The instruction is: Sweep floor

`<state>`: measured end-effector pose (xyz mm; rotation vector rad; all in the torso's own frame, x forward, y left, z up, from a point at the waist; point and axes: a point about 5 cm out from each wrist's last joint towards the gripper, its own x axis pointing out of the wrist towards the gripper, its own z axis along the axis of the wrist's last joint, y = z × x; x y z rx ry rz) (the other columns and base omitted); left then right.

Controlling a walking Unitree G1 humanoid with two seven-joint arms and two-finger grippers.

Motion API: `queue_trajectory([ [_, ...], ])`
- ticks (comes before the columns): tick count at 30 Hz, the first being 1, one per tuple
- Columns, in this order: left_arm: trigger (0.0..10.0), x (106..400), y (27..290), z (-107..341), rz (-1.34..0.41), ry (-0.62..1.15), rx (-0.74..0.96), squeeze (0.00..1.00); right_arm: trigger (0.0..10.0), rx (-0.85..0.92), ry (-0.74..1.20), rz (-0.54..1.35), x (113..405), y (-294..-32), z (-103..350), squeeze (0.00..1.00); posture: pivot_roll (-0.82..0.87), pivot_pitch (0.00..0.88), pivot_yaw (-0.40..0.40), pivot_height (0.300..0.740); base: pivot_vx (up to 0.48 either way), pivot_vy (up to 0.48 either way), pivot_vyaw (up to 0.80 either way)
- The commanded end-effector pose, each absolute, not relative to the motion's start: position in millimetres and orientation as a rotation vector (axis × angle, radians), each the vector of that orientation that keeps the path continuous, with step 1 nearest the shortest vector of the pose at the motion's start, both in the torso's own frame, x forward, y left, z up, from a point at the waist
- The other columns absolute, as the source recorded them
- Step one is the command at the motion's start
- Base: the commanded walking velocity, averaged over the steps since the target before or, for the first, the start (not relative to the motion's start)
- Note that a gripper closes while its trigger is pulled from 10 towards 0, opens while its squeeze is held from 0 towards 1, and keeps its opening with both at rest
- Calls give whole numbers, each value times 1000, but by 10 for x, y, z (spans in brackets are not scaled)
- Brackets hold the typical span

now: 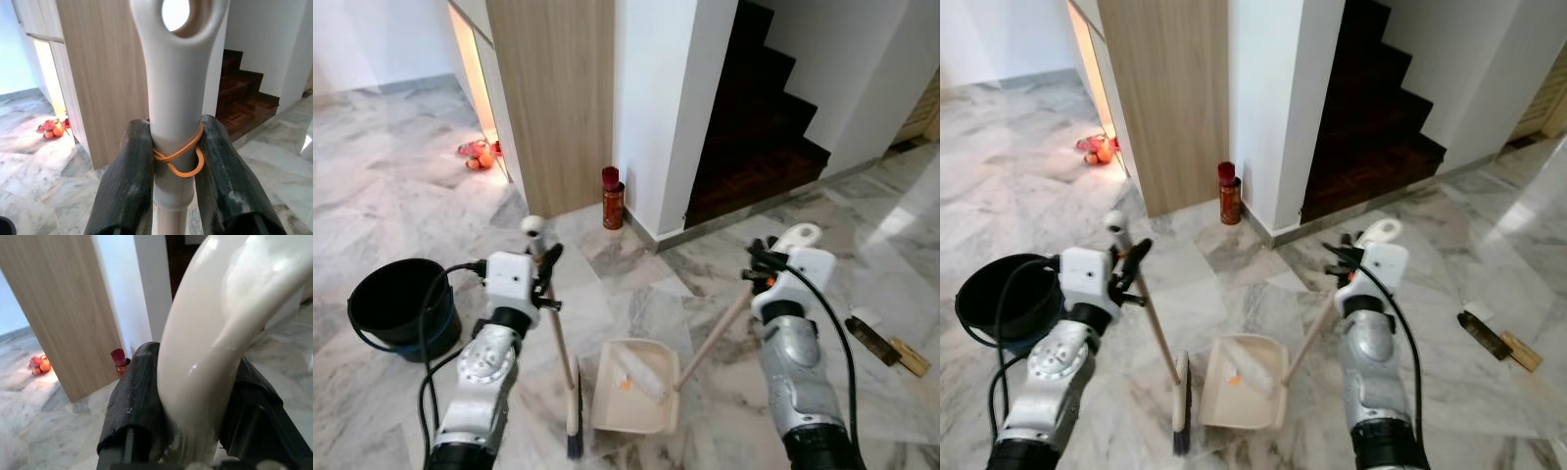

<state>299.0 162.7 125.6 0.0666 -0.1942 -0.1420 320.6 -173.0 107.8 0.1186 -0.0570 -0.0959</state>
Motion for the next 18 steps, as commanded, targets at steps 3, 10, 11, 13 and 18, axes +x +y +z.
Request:
queue_trajectory([
  [3,10000,3018,1560,1369,-164,-243,85,0,10000,134,-107,-103,3246,-1760,1204,0,103,0,-5,740,0,292,0],
  [10,10000,3016,1559,1376,-167,-245,87,0,10000,127,-100,-97,3233,-1746,1181,0,104,0,-3,740,0,286,125],
  [11,10000,3016,1560,1376,-167,-245,88,0,10000,127,-100,-97,3233,-1745,1180,0,104,0,-3,740,0,281,444],
  [13,10000,3018,1557,1378,-169,-246,92,0,10000,127,-100,-96,3236,-1746,1181,0,103,0,-2,740,0,291,463],
  [18,10000,3025,1544,1378,-175,-247,103,0,10000,127,-99,-94,3244,-1743,1181,0,103,0,-2,740,0,289,479],
])
